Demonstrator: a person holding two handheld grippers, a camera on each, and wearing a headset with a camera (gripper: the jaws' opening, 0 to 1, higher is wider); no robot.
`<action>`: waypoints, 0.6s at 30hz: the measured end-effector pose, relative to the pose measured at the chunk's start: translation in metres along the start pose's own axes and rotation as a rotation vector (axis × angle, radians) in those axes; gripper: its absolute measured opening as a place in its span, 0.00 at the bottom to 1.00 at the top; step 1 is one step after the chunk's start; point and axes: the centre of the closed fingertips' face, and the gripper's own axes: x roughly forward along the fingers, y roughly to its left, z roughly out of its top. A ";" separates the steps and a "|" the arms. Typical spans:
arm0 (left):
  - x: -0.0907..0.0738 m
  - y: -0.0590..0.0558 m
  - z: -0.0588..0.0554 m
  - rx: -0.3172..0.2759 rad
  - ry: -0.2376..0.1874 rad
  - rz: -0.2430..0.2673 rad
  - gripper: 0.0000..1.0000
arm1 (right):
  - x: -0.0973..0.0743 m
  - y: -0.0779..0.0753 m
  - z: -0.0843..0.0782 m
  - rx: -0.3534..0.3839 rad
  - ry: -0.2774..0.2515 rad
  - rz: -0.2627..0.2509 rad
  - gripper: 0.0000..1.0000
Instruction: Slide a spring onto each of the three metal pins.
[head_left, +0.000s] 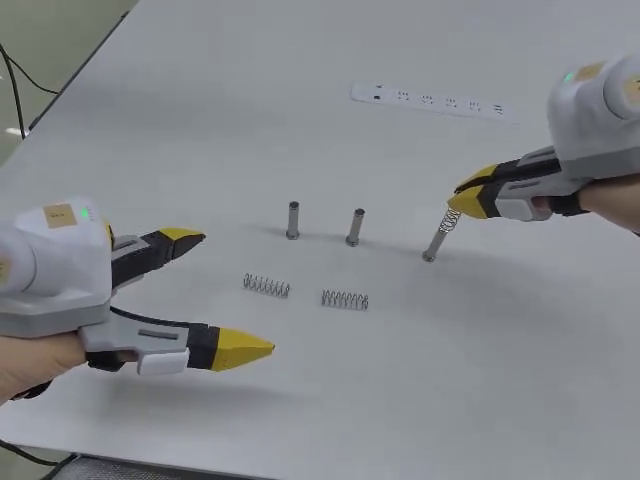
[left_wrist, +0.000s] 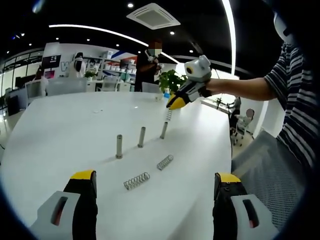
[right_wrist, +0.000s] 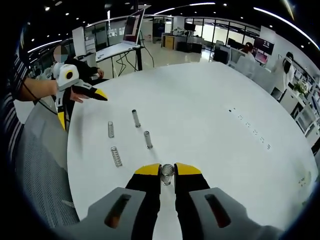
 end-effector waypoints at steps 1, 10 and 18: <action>0.000 0.000 0.000 0.000 0.000 0.000 0.94 | 0.000 0.000 0.000 -0.003 0.001 -0.002 0.07; 0.001 0.001 0.001 0.002 -0.001 0.001 0.95 | 0.003 -0.002 -0.001 -0.010 0.003 -0.006 0.07; -0.001 0.002 -0.001 -0.002 0.002 0.003 0.94 | 0.008 -0.005 -0.004 -0.005 0.010 -0.002 0.07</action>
